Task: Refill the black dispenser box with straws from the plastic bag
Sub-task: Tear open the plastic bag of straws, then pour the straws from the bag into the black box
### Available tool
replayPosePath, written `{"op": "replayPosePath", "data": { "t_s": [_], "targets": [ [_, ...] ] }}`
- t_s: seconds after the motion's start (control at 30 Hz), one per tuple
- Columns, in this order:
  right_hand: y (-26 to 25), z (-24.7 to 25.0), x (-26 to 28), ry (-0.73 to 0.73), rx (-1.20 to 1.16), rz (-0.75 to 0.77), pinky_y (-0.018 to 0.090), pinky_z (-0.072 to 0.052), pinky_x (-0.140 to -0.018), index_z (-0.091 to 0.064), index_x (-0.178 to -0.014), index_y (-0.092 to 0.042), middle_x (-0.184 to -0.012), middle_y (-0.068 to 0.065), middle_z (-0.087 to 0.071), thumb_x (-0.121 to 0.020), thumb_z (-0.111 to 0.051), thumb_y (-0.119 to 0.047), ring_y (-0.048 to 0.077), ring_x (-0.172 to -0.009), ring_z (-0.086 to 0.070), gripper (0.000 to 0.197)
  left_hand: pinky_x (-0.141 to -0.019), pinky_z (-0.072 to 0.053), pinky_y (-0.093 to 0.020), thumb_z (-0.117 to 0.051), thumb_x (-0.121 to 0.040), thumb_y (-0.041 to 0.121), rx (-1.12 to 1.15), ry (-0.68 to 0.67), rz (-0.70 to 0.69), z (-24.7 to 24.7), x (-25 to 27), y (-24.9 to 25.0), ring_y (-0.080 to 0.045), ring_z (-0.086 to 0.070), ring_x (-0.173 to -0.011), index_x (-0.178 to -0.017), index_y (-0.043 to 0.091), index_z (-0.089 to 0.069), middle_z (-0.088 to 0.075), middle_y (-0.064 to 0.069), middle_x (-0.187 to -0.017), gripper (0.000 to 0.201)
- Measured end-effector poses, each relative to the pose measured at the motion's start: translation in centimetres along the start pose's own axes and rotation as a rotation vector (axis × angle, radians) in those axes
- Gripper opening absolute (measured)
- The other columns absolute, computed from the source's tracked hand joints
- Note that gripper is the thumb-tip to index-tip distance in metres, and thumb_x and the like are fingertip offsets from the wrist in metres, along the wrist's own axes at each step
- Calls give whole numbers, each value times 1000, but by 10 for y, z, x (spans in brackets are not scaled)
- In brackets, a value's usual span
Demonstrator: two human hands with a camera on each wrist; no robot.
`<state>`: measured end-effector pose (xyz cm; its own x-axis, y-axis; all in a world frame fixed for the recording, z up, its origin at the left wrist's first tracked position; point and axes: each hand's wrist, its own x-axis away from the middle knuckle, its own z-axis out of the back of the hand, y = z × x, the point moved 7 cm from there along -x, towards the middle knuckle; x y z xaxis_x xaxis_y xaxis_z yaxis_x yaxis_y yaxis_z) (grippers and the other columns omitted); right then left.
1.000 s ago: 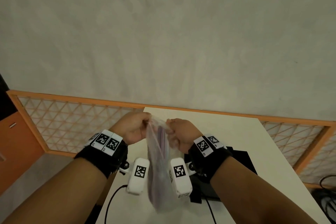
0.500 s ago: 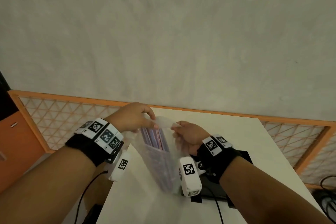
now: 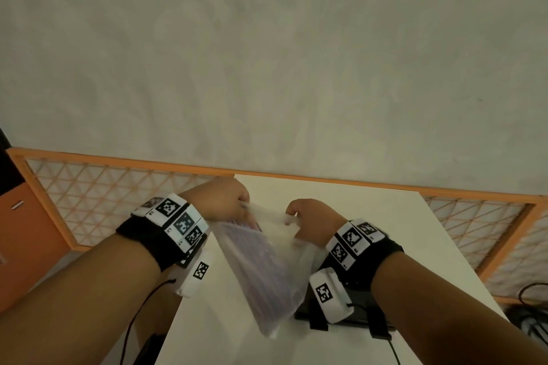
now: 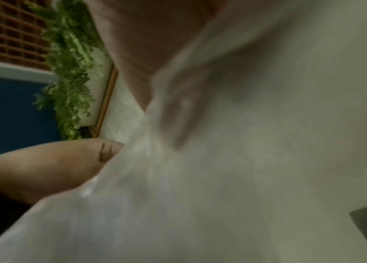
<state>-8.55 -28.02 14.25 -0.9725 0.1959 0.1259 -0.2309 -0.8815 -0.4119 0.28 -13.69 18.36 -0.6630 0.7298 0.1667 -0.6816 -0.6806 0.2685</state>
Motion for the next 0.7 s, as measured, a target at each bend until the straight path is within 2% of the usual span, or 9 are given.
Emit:
{"op": "replayPosePath", "data": {
  "t_s": [0.1, 0.2, 0.3, 0.37, 0.4, 0.47, 0.53, 0.63, 0.7],
  "targets": [
    [17, 6, 6, 0, 58, -21, 26, -44, -72, -64, -87, -15, -87, -3, -57, -84, -64, -19, 17, -88, -56, 5, -56, -36, -28, -58, -91, 31, 296, 155, 133, 20, -2, -31, -20, -52, -67, -77, 12, -62, -56, -5, -74, 24],
    [35, 20, 9, 35, -156, -145, 26, -49, -58, -61, -85, -11, -76, -2, -55, -90, -60, -30, 17, -71, -57, 19, -51, -37, -25, -56, -93, 21, 788, 168, 269, 18, 2, -49, -23, -50, -60, -81, 14, -63, -53, -11, -72, 15],
    [43, 28, 12, 60, -553, -293, 22, -50, -45, -58, -90, -7, -79, 4, -59, -93, -58, -27, 16, -56, -59, 20, -46, -40, -22, -53, -93, 11, 1163, 232, 315, 16, 1, -51, -16, -41, -45, -68, 13, -49, -40, -4, -59, 26],
    [48, 26, 12, 63, -935, -366, 27, -54, -48, -54, -90, -9, -83, 6, -58, -96, -54, -17, 22, -58, -61, 10, -39, -48, -23, -53, -93, 9, 1408, 232, 312, 17, -1, -50, -13, -49, -46, -74, 9, -51, -43, -6, -64, 19],
    [50, 25, 13, 60, -1130, -387, 31, -58, -51, -53, -90, -8, -86, 8, -58, -96, -53, -13, 26, -60, -64, 7, -41, -53, -25, -53, -93, 8, 1506, 231, 307, 17, -1, -48, -16, -56, -56, -81, 5, -55, -49, -9, -71, 12],
    [53, 27, 15, 55, -1458, -404, 37, -60, -55, -55, -89, -5, -83, 12, -61, -94, -54, -9, 31, -61, -69, 7, -48, -59, -30, -53, -93, 4, 1679, 244, 290, 15, -1, -43, -23, -61, -76, -87, 0, -57, -58, -13, -85, 8],
    [56, 34, 18, 69, -1639, -375, 40, -60, -57, -56, -81, -1, -67, 14, -67, -94, -50, -7, 30, -54, -70, 16, -58, -61, -33, -52, -91, -2, 1829, 249, 253, 11, -3, -34, -25, -64, -83, -82, -1, -57, -62, -15, -88, 10],
    [68, 46, 23, 154, -1843, -371, 40, -59, -65, -55, -71, -4, -57, 12, -65, -93, -47, -12, 25, -48, -65, 25, -59, -61, -27, -53, -89, -6, 1922, 248, 197, 6, -13, -19, -16, -68, -65, -71, 1, -56, -65, -11, -71, 20],
    [81, 45, 25, 244, -1925, -423, 40, -55, -70, -51, -73, -8, -68, 10, -62, -89, -47, -15, 25, -55, -62, 18, -49, -57, -20, -54, -91, -2, 1941, 237, 191, 2, -22, -6, -10, -65, -50, -72, 5, -55, -64, -4, -56, 21]
  ]
}}
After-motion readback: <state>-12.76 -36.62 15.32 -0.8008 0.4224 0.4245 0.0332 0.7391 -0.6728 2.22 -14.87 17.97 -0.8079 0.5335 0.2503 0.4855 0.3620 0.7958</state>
